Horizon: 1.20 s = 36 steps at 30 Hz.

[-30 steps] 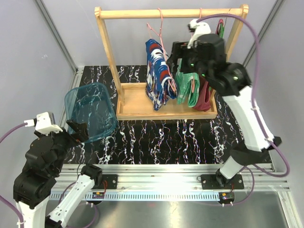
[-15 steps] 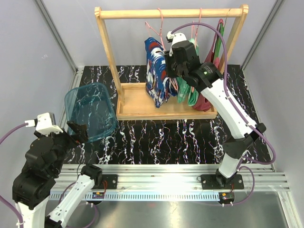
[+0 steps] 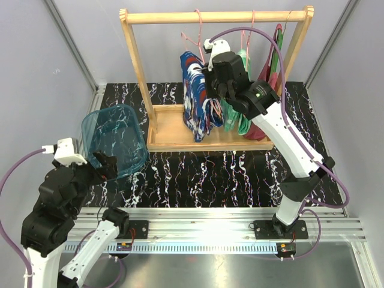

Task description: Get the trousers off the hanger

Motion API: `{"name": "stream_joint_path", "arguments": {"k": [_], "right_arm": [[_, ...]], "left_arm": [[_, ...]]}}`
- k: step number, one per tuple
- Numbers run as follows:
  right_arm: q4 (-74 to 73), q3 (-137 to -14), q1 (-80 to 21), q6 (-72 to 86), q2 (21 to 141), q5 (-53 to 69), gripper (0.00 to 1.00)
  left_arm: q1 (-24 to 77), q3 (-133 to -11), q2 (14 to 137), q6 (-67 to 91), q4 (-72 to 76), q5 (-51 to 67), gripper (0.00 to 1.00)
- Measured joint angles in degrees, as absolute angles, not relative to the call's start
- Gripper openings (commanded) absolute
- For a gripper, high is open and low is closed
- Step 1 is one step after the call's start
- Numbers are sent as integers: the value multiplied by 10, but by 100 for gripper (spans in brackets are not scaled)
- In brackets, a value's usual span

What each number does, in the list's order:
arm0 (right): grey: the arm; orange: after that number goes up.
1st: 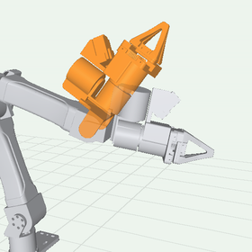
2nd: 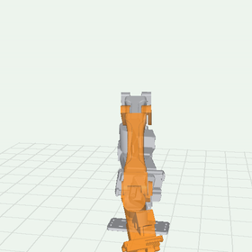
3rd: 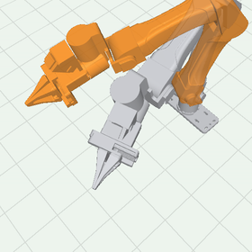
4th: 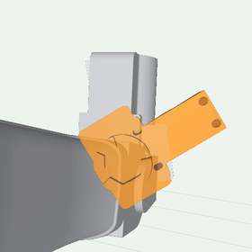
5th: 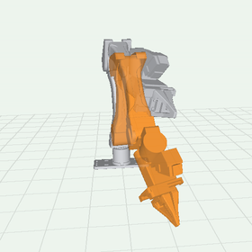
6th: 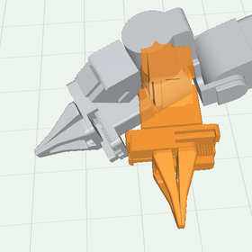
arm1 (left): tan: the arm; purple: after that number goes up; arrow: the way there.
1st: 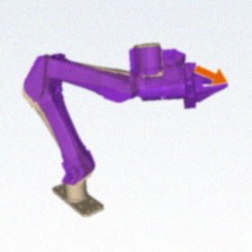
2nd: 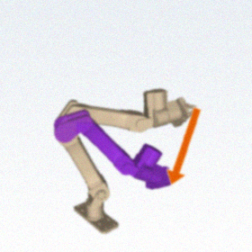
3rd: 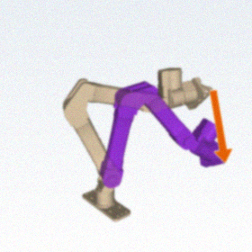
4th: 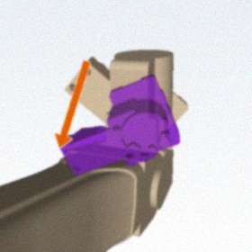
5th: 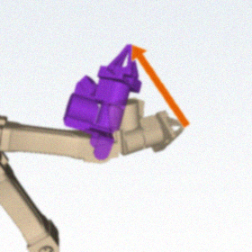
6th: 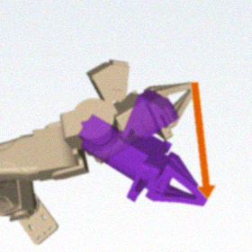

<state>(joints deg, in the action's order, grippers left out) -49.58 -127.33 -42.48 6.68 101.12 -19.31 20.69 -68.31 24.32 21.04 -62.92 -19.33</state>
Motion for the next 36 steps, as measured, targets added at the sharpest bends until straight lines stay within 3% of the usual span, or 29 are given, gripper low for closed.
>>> {"name": "stream_joint_path", "arguments": {"k": [25, 31, 36], "right_arm": [[-361, -1214, -473, 96, 925, -224, 0], [-316, -1068, -551, 84, 815, -280, 0], [-283, -969, -567, 83, 757, -310, 0]], "left_arm": [[225, -685, 408, 170, -399, 7, 99], [327, -684, 429, 147, -293, 22, 99], [490, -683, 483, 92, -221, -85, 99]]}}
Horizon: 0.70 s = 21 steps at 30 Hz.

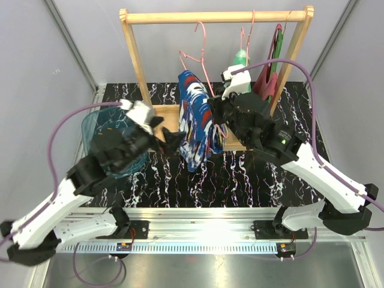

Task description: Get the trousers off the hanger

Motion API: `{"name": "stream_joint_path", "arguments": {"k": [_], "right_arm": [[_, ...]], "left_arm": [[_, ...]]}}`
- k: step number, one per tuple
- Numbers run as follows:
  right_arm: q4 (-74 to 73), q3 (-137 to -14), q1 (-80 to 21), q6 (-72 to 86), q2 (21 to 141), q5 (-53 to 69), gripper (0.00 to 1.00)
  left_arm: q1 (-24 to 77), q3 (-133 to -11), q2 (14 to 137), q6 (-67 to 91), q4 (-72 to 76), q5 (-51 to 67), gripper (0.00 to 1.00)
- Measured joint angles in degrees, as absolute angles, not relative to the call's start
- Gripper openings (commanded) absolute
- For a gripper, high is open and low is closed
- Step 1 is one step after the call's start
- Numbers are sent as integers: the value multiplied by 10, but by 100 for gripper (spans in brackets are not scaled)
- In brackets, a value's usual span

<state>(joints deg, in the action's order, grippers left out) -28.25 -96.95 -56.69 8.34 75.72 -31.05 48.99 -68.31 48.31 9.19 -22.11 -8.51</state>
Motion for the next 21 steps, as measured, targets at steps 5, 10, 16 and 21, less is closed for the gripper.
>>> {"name": "stream_joint_path", "arguments": {"k": [5, 10, 16, 21], "right_arm": [[-225, -913, -610, 73, 746, -375, 0], [-163, -862, -680, 41, 725, -451, 0], [-99, -842, -720, -17, 694, -543, 0], [-41, -843, -744, -43, 679, -568, 0]], "left_arm": [[667, -658, 549, 19, -146, -236, 99], [728, -651, 620, -30, -97, -345, 94], [738, -658, 668, -61, -44, -433, 79], [737, -658, 675, -80, -29, -461, 74]]}}
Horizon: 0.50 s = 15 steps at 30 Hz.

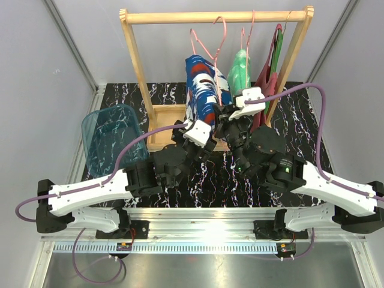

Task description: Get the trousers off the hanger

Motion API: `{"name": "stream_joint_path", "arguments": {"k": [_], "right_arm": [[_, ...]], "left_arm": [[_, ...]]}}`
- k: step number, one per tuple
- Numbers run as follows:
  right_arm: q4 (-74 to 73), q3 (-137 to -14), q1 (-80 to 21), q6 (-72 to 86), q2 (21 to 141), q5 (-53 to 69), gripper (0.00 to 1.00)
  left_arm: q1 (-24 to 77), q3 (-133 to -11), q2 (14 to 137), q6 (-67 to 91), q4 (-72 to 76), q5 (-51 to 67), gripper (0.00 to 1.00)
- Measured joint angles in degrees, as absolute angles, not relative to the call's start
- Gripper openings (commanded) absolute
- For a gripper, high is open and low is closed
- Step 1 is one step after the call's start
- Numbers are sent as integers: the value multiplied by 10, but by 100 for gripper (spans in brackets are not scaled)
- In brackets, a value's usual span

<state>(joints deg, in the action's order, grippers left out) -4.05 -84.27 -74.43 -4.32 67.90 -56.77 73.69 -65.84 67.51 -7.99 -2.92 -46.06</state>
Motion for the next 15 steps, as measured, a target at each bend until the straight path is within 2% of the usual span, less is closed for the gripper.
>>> {"name": "stream_joint_path", "arguments": {"k": [3, 4, 7, 9, 12, 15], "right_arm": [[-30, -843, -748, -48, 676, -579, 0], [-29, -843, -748, -48, 676, -580, 0], [-30, -843, -749, -41, 676, -585, 0], [-32, -843, -750, -34, 676, -585, 0], [-41, -843, -753, -19, 676, -586, 0], [-47, -843, -754, -9, 676, -591, 0]], "left_arm": [[737, -658, 675, -83, -23, -463, 76], [737, -658, 675, -84, -22, -464, 83], [737, -658, 676, -89, -16, -468, 91], [737, -658, 677, -90, -11, -469, 90], [737, -658, 680, -92, 3, -469, 82], [737, -659, 684, -96, 10, -469, 81]]}}
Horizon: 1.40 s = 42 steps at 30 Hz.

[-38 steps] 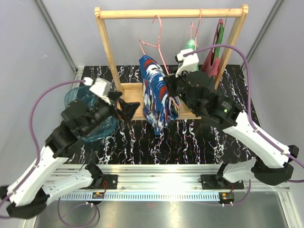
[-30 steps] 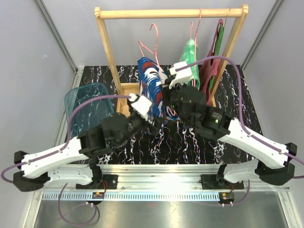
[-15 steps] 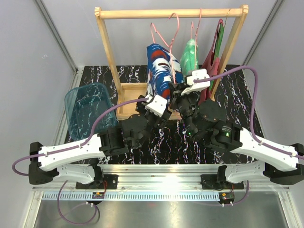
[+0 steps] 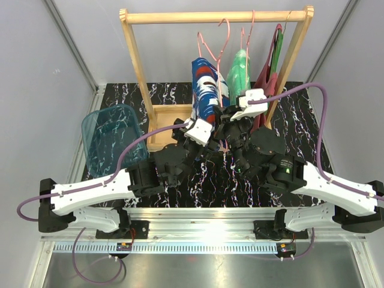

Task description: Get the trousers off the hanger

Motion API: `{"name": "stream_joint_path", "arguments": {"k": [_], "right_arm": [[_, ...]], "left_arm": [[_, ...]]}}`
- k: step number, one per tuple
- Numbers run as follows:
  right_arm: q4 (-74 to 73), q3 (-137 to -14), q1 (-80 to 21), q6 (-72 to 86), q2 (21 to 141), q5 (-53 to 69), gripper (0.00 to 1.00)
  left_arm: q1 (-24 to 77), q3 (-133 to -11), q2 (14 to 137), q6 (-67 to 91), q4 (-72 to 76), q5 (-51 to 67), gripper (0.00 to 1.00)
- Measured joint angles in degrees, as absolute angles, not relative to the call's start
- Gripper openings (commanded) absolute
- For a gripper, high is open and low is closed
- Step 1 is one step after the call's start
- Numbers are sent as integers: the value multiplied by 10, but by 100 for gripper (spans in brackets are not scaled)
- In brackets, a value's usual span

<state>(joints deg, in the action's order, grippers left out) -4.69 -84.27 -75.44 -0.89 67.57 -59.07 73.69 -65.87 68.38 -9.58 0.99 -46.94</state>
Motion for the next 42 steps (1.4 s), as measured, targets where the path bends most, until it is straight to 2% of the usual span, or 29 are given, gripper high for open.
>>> {"name": "stream_joint_path", "arguments": {"k": [5, 11, 18, 29, 31, 33, 35, 39, 42], "right_arm": [[-60, -843, -755, -6, 676, -598, 0], [-64, -843, -757, -10, 678, -612, 0], [-79, -843, -757, -7, 683, -620, 0], [-111, -846, -757, 9, 686, -621, 0], [-114, -848, -757, 9, 686, -621, 0], [-118, -850, -757, 10, 686, -620, 0], [-121, -851, -757, 13, 686, -620, 0], [-132, -854, -756, 13, 686, -630, 0], [-135, -856, -754, 12, 686, -639, 0]], "left_arm": [[739, -659, 684, -96, 14, -461, 86], [752, -658, 667, -93, 19, -430, 88], [755, -658, 637, -91, 43, -425, 82], [757, -658, 661, -101, 46, -427, 80], [757, -658, 661, -101, 47, -426, 77], [757, -658, 662, -100, 48, -425, 68], [757, -658, 666, -103, 50, -425, 66], [760, -659, 679, -110, 58, -433, 66], [762, -661, 689, -117, 65, -444, 72]]}}
